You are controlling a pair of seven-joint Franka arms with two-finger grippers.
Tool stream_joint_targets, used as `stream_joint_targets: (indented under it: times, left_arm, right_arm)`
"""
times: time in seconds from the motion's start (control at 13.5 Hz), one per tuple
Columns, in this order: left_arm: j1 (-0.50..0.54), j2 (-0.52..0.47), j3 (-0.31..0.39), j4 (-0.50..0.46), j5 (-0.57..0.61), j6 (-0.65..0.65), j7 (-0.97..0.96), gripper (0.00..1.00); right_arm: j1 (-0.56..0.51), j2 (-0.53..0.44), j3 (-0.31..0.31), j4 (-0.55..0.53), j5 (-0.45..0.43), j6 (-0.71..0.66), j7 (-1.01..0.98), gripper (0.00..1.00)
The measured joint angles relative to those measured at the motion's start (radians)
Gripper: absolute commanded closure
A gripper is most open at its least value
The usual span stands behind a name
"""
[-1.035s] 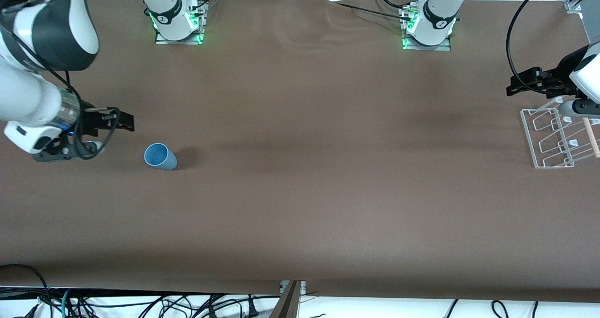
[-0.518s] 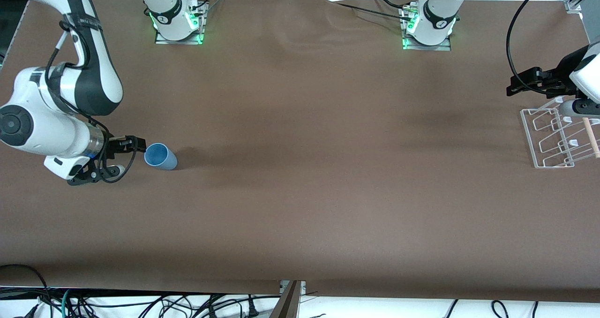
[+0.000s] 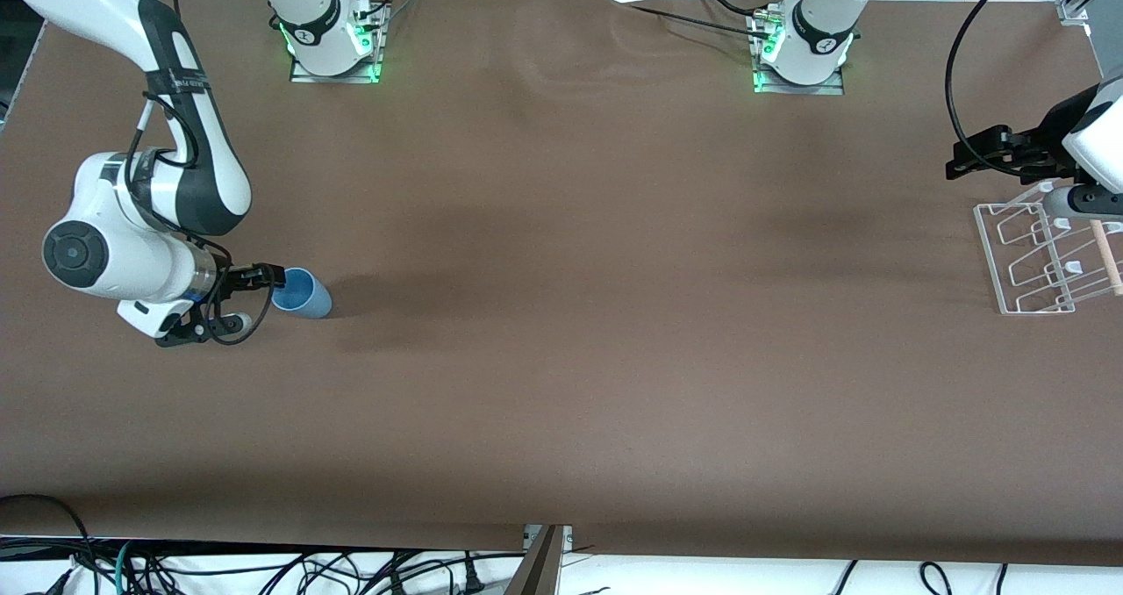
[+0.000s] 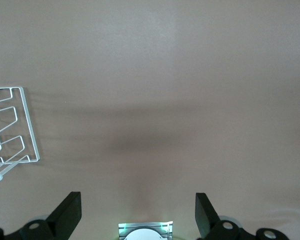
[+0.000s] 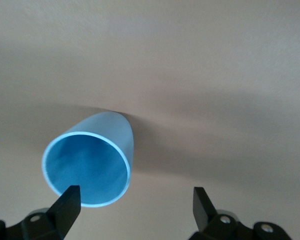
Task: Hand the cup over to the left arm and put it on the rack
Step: 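Move the right gripper down to the light blue cup, then close the right gripper on the cup while the left gripper lifts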
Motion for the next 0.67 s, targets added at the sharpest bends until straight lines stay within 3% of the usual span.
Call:
stream_joint_targets:
  times: [0.44,0.67]
  left_arm:
    - [-0.001,0.0,-0.007,0.001,0.0,0.0,0.0,0.0]
    - [-0.002,0.007,-0.015,0.013,0.0,0.003,0.0,0.0]
  right_arm:
    - [0.0,0.027,-0.002,-0.036,0.0,0.071,0.0,0.03]
    - [0.0,0.044,-0.002,-0.036,0.0,0.078,0.0,0.15]
